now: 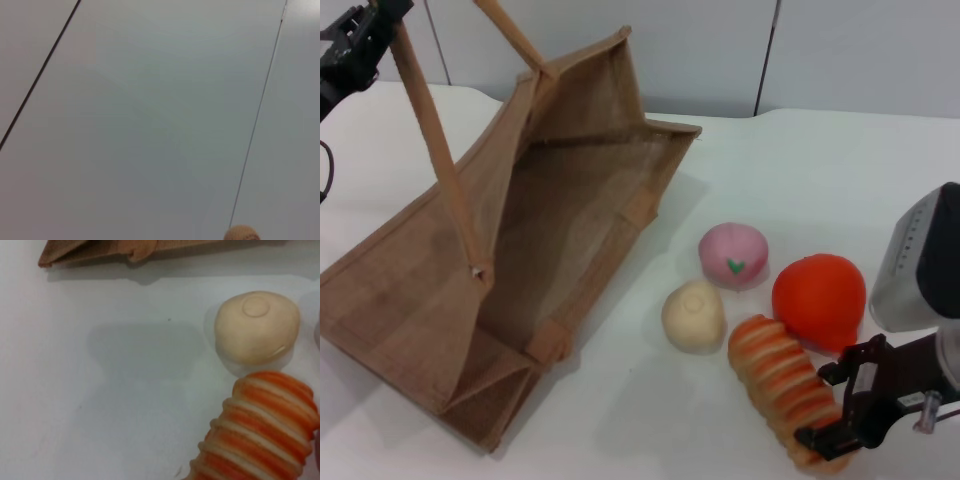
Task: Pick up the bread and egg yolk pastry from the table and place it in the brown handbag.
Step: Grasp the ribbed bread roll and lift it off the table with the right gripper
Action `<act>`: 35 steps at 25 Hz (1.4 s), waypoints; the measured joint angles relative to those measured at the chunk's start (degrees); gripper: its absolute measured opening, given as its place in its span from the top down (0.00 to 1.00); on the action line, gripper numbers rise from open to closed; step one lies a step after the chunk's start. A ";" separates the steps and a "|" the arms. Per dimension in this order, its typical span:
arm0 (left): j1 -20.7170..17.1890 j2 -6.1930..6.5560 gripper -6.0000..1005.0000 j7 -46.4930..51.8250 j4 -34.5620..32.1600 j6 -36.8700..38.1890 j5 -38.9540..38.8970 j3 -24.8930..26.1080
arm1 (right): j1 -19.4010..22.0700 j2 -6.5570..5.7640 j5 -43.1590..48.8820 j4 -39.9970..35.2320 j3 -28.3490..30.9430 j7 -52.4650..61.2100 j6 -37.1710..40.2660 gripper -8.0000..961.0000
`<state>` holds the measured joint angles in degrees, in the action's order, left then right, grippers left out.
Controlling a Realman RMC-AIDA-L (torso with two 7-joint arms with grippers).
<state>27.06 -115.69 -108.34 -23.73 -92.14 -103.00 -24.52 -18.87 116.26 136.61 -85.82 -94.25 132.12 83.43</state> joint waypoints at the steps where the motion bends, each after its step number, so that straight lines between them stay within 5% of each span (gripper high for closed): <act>1: -0.01 -0.01 0.87 0.04 0.00 -0.01 0.00 0.00 | -0.22 0.00 0.17 0.30 -0.26 0.28 -0.02 0.11; 21: -0.08 -0.33 0.86 -0.10 0.00 -0.05 0.00 0.62 | -3.25 -0.09 1.42 3.92 -4.88 2.78 -0.79 0.12; 35: -0.08 -0.33 0.86 -0.12 0.00 -0.05 0.04 0.62 | -3.98 -0.25 1.56 3.58 -4.70 2.93 -0.30 0.24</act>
<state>26.98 -116.02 -108.47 -23.73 -92.20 -102.97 -23.90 -22.85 116.01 138.17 -82.24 -98.95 135.05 83.13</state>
